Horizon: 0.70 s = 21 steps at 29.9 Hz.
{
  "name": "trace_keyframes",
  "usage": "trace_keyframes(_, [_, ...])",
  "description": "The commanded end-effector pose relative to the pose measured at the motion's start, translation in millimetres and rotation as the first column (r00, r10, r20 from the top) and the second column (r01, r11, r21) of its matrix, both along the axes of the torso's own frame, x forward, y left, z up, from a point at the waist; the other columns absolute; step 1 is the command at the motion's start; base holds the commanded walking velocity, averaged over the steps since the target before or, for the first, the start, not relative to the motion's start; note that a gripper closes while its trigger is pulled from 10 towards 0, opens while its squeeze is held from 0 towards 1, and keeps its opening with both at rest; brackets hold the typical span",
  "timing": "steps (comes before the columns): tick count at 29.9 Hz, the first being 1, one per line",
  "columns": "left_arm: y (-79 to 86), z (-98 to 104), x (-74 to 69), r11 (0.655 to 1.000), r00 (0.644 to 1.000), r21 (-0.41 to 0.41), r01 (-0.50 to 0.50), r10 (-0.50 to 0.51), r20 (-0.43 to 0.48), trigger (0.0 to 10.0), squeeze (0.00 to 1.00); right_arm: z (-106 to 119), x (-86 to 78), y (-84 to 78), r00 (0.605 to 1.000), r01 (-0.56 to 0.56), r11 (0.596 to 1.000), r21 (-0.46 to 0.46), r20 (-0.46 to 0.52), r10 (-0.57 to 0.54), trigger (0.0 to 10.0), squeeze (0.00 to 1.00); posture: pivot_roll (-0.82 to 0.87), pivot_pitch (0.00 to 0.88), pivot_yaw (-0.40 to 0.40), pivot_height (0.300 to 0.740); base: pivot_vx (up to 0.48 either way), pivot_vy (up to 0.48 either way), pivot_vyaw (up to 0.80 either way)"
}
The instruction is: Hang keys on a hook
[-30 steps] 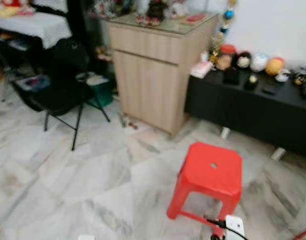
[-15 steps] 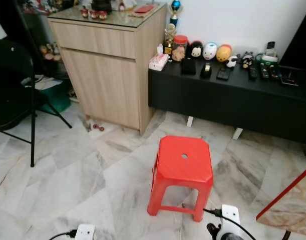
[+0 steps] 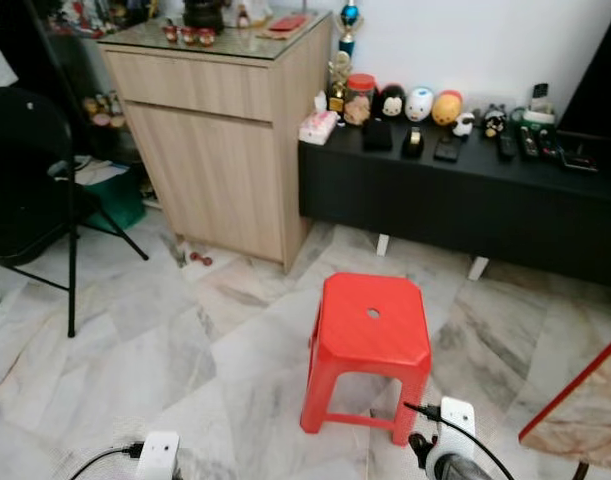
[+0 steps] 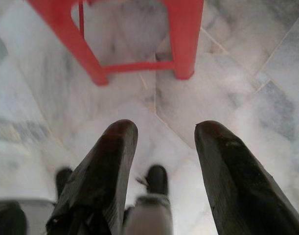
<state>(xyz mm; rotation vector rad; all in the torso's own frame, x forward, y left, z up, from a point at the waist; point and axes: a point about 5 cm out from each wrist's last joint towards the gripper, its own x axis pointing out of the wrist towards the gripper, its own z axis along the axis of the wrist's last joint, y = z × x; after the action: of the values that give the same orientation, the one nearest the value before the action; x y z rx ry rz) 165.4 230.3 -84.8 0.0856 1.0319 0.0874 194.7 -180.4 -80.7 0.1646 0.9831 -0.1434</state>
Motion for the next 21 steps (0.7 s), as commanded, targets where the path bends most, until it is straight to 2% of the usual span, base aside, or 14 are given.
trace_keyframes(1, [-7.0, -5, -7.3, 1.0, 1.0, -0.012, 0.014, -0.014, -0.025, 10.0, 0.0, -5, -11.5, -7.0, 1.0, 0.004, 1.0, -0.018, -0.028, -0.005, 10.0, 0.0, 0.14, 0.0, -0.002, 0.736, 0.0, -0.247, 0.0])
trace_keyframes(4, [-16.8, -10, -15.8, 0.999, 0.999, -0.033, 0.034, -0.035, -0.039, 10.0, 0.0, -10, -26.9, -20.3, 0.997, 0.054, 0.998, -0.029, -0.057, -0.056, 10.0, 0.0, 0.13, 0.0, 0.003, 0.736, 0.0, -0.245, 0.0])
trace_keyframes(7, [-27.2, -13, -20.3, 0.996, 0.996, -0.048, 0.081, -0.083, -0.035, 10.0, 0.0, -12, -37.6, -33.0, 0.996, 0.053, 0.997, -0.055, -0.069, -0.056, 10.0, 0.0, 0.1, 0.0, 0.023, 0.736, 0.0, -0.244, 0.0])
trace_keyframes(10, [-28.9, -13, -20.8, 0.993, 0.993, -0.046, 0.11, -0.111, -0.037, 10.0, 0.0, -11, -40.8, -40.8, 0.994, 0.08, 0.995, -0.065, -0.064, -0.084, 10.0, 0.0, 0.09, 0.0, 0.032, 0.736, 0.0, -0.26, 0.0])
trace_keyframes(15, [-28.9, -13, -20.5, 0.991, 0.991, -0.048, 0.125, -0.126, -0.032, 10.0, 0.0, -10, -41.8, -46.7, 0.991, 0.118, 0.991, -0.066, -0.055, -0.122, 10.0, 0.0, 0.07, 0.0, 0.03, 0.736, 0.0, -0.278, 0.0])
trace_keyframes(19, [-28.5, -13, -20.5, 0.993, 0.994, -0.051, 0.105, -0.107, -0.033, 10.0, 0.0, -11, -43.8, -47.1, 0.993, 0.097, 0.993, -0.064, -0.063, -0.101, 10.0, 0.0, 0.06, 0.0, 0.001, 0.736, 0.0, -0.292, 0.0])
trace_keyframes(21, [-30.1, -12, -18.2, 0.995, 0.996, -0.057, 0.087, -0.089, -0.022, 10.0, 0.0, -13, -49.7, -49.2, 0.992, 0.087, 0.993, -0.074, -0.089, -0.093, 10.0, 0.0, 0.08, 0.0, -0.021, 0.736, 0.0, -0.323, 0.0])
